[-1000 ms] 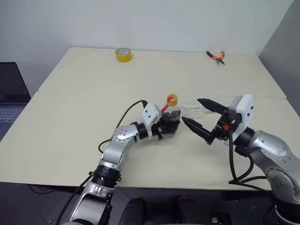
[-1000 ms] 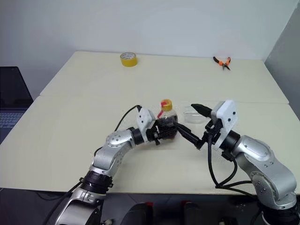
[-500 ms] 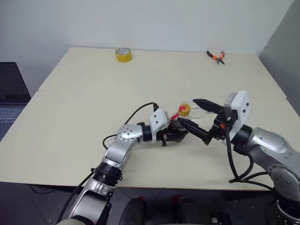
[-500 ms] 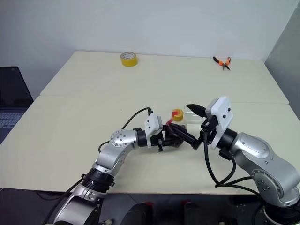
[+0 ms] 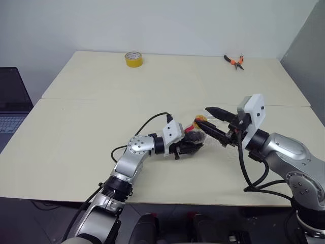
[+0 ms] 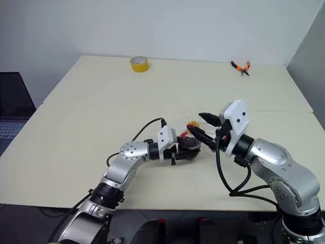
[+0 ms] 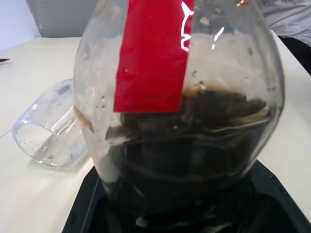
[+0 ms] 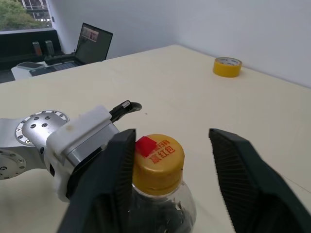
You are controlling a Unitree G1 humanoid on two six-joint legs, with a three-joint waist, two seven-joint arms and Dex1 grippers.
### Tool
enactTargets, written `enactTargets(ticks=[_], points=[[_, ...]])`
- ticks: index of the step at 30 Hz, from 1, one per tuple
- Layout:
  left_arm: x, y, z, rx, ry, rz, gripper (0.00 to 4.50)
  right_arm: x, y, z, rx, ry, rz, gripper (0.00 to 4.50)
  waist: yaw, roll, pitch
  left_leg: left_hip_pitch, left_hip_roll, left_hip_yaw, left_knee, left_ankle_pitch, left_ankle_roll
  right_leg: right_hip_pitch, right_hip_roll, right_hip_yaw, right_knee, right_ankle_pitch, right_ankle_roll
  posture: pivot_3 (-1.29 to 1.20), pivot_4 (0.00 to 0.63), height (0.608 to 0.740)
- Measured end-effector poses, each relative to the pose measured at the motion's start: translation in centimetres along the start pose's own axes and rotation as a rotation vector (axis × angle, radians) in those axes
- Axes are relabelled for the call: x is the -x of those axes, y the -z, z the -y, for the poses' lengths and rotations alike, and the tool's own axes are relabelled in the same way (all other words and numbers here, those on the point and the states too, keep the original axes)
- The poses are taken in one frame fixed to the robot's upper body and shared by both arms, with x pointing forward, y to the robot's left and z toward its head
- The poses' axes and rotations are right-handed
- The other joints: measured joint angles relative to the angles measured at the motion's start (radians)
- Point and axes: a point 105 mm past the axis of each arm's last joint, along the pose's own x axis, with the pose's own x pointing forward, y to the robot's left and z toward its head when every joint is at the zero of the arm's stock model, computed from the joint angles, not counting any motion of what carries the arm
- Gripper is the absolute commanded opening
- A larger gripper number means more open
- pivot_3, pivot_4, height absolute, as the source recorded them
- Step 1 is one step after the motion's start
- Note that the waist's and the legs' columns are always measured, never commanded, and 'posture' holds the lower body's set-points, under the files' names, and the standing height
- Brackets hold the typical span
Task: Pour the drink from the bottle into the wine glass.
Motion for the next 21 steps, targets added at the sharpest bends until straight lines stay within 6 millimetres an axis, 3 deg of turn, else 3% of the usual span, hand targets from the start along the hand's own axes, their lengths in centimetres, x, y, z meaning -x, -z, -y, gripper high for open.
enactTargets(ticks=[4, 9, 13, 18, 21], points=[[0.01, 0.35, -0.04, 0.007, -0.003, -0.011, 1.92, 0.06, 0.31, -0.16, 0.011, -0.019, -0.027, 0.01, 0.000, 0.000, 0.000, 0.000, 0.000, 0.000, 0.000, 0.000, 0.000, 0.000, 0.000, 0.000, 0.000, 0.000, 0.000, 0.00, 0.150, 0.740], [-0.09, 0.37, -0.01, 0.002, -0.003, -0.013, 1.92, 0.03, 0.29, -0.40, 0.006, -0.037, -0.025, 0.00, 0.000, 0.000, 0.000, 0.000, 0.000, 0.000, 0.000, 0.000, 0.000, 0.000, 0.000, 0.000, 0.000, 0.000, 0.000, 0.00, 0.150, 0.740], [-0.24, 0.17, -0.01, -0.003, -0.001, -0.006, 1.87, 0.04, -0.06, -0.35, -0.023, -0.037, 0.005, 0.93, 0.000, 0.000, 0.000, 0.000, 0.000, 0.000, 0.000, 0.000, 0.000, 0.000, 0.000, 0.000, 0.000, 0.000, 0.000, 0.00, 0.150, 0.740], [-0.23, 0.04, -0.04, -0.017, -0.002, -0.001, 1.87, 0.39, -0.34, -0.56, -0.072, -0.068, 0.012, 2.73, 0.000, 0.000, 0.000, 0.000, 0.000, 0.000, 0.000, 0.000, 0.000, 0.000, 0.000, 0.000, 0.000, 0.000, 0.000, 0.00, 0.150, 0.740], [-0.22, 0.01, -0.05, -0.023, -0.002, 0.000, 1.87, 0.49, -0.09, -0.75, -0.072, -0.087, -0.017, 2.76, 0.000, 0.000, 0.000, 0.000, 0.000, 0.000, 0.000, 0.000, 0.000, 0.000, 0.000, 0.000, 0.000, 0.000, 0.000, 0.00, 0.150, 0.740]])
